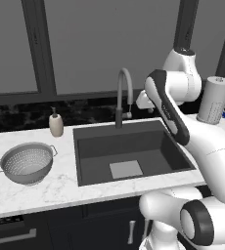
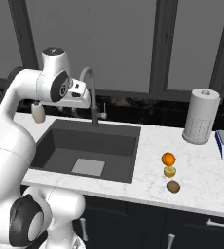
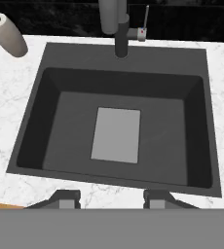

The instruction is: Put the colander in the sink, put the kiwi, orange, kiwi in the colander, and turn on the sink faucet and pour water over the colander.

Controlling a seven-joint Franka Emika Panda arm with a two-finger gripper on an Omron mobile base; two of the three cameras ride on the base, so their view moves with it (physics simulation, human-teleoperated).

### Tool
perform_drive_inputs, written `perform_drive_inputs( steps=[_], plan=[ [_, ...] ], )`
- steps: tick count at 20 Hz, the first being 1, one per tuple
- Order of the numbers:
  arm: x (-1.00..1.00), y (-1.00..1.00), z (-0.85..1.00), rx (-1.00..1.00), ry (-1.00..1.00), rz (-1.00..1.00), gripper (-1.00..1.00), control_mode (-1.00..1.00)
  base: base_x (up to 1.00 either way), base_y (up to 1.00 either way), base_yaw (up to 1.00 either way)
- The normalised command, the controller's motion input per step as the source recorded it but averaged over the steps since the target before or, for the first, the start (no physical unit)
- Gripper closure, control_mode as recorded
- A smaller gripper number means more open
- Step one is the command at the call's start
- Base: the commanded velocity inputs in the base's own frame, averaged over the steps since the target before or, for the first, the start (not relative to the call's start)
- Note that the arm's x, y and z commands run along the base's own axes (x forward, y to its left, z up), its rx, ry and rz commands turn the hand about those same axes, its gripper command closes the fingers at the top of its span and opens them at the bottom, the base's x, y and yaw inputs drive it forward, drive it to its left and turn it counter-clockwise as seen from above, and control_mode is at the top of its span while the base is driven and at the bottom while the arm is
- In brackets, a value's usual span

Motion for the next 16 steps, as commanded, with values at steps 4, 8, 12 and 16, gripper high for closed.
perform_drive_inputs(
  steps=[4, 8, 12, 16],
  plan=[
    [-0.14, 0.0, -0.01, -0.03, -0.01, 0.01, -1.0, -1.0, 0.0, 0.0, 0.0],
    [-0.45, 0.13, -0.09, -0.06, -0.06, 0.01, -1.0, -1.0, 0.0, 0.0, 0.0],
    [-0.5, 0.3, -0.12, -0.07, -0.03, 0.0, -1.0, -1.0, 0.0, 0.0, 0.0],
    [-0.31, 0.33, -0.18, -0.01, 0.0, 0.0, -1.0, -1.0, 0.0, 0.0, 0.0]
  ],
)
